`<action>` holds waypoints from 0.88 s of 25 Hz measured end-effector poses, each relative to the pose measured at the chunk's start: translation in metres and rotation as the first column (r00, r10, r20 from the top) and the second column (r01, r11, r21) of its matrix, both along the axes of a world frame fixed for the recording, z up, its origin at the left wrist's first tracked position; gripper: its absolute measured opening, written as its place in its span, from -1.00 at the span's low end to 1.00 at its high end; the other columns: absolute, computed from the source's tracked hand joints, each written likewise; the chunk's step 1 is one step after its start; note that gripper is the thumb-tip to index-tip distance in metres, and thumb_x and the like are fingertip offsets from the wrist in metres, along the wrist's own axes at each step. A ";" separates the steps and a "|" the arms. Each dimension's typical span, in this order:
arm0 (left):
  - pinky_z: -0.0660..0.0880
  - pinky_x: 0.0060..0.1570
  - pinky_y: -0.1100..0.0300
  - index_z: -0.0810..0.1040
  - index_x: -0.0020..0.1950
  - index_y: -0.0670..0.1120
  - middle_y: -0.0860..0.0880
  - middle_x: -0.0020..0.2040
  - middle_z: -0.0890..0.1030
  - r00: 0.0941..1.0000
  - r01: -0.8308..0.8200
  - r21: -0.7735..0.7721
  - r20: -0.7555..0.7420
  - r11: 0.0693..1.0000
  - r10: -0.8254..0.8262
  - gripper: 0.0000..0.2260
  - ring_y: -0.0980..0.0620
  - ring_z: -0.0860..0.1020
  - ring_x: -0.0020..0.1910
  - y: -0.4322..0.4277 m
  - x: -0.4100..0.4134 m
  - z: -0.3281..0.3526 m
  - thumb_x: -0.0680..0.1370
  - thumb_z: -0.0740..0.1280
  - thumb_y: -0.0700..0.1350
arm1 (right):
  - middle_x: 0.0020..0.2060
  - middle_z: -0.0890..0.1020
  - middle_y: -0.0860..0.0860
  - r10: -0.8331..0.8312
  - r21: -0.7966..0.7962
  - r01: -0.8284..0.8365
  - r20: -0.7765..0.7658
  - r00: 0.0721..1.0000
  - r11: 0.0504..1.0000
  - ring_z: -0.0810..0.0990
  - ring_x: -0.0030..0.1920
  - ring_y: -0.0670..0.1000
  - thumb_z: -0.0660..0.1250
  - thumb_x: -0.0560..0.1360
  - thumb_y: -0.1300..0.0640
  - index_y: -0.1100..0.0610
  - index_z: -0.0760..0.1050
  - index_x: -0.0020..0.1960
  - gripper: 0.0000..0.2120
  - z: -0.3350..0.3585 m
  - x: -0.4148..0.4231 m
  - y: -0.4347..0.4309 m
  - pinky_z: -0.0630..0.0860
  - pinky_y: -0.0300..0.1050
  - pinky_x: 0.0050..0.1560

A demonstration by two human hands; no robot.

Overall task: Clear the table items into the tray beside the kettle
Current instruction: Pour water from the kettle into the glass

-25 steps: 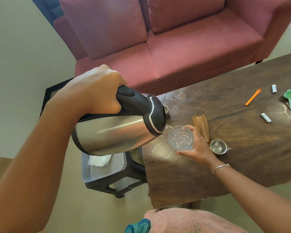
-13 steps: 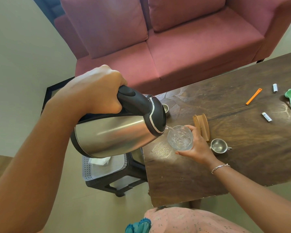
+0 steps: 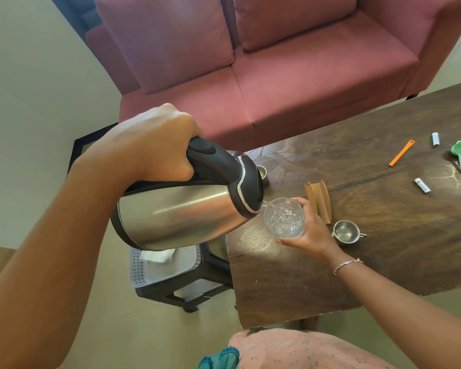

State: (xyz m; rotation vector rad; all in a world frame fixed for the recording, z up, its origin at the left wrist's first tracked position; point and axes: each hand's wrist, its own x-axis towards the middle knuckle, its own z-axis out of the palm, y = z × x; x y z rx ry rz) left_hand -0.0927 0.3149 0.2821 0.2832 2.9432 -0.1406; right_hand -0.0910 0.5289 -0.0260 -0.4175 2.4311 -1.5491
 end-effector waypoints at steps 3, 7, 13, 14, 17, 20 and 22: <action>0.39 -0.43 0.08 0.29 -0.53 -0.05 -0.07 -0.55 0.33 1.000 0.008 -0.002 -0.002 1.000 -0.008 -0.73 -0.11 0.31 -0.50 0.001 -0.001 0.000 0.25 0.31 -0.32 | 0.13 0.40 -0.10 -0.003 -0.004 0.003 -0.001 1.000 1.000 0.45 0.14 -0.03 0.64 0.11 0.10 0.11 0.23 0.32 -0.10 0.000 0.000 -0.001 0.36 -0.22 0.15; 0.39 -0.43 0.08 0.34 -0.50 -0.11 -0.06 -0.56 0.33 1.000 0.010 -0.010 -0.001 1.000 -0.010 -0.79 -0.10 0.29 -0.51 0.000 -0.004 0.000 0.25 0.31 -0.32 | 0.12 0.41 -0.09 -0.010 -0.009 0.010 0.001 1.000 1.000 0.46 0.14 -0.02 0.64 0.11 0.11 0.12 0.23 0.32 -0.10 0.002 -0.002 -0.002 0.40 -0.17 0.16; 0.36 -0.43 0.09 0.30 -0.51 -0.09 -0.06 -0.55 0.30 1.000 0.009 -0.026 -0.003 1.000 -0.009 -0.77 -0.13 0.30 -0.49 0.000 -0.006 -0.001 0.24 0.30 -0.32 | 0.12 0.43 -0.08 -0.007 -0.018 0.008 0.012 1.000 1.000 0.46 0.11 -0.04 0.64 0.12 0.10 0.09 0.23 0.32 -0.10 0.004 -0.003 -0.004 0.39 -0.20 0.11; 0.37 -0.43 0.08 0.30 -0.51 -0.09 -0.06 -0.55 0.30 1.000 0.010 -0.024 -0.005 1.000 -0.010 -0.77 -0.13 0.30 -0.49 0.000 -0.006 -0.001 0.24 0.30 -0.32 | 0.12 0.43 -0.08 -0.008 -0.019 0.008 0.015 1.000 1.000 0.46 0.12 -0.04 0.64 0.11 0.10 0.09 0.23 0.32 -0.10 0.004 -0.004 -0.004 0.38 -0.20 0.11; 0.38 -0.43 0.07 0.33 -0.50 -0.12 -0.08 -0.55 0.31 1.000 0.017 -0.023 -0.008 1.000 -0.017 -0.79 -0.14 0.30 -0.49 0.000 -0.006 0.001 0.23 0.30 -0.33 | 0.12 0.42 -0.08 -0.009 -0.018 0.009 0.020 1.000 1.000 0.46 0.12 -0.02 0.64 0.11 0.11 0.09 0.23 0.32 -0.10 0.003 -0.004 -0.005 0.39 -0.19 0.12; 0.36 -0.43 0.09 0.34 -0.49 -0.14 -0.08 -0.56 0.31 0.999 0.027 -0.027 -0.018 0.999 -0.027 -0.81 -0.15 0.31 -0.48 0.000 -0.007 0.005 0.24 0.31 -0.33 | 0.11 0.42 -0.10 -0.010 -0.004 0.010 0.012 1.000 1.000 0.47 0.12 -0.01 0.64 0.11 0.10 0.09 0.23 0.31 -0.10 0.004 -0.003 -0.005 0.44 -0.13 0.13; 0.36 -0.43 0.10 0.34 -0.49 -0.13 -0.08 -0.56 0.31 0.999 0.032 -0.036 -0.023 0.999 -0.033 -0.80 -0.17 0.33 -0.47 0.000 -0.007 0.007 0.24 0.31 -0.33 | 0.10 0.42 -0.10 -0.011 0.000 0.011 0.010 1.000 1.000 0.47 0.11 -0.01 0.64 0.11 0.09 0.09 0.23 0.32 -0.10 0.004 -0.002 -0.005 0.47 -0.05 0.14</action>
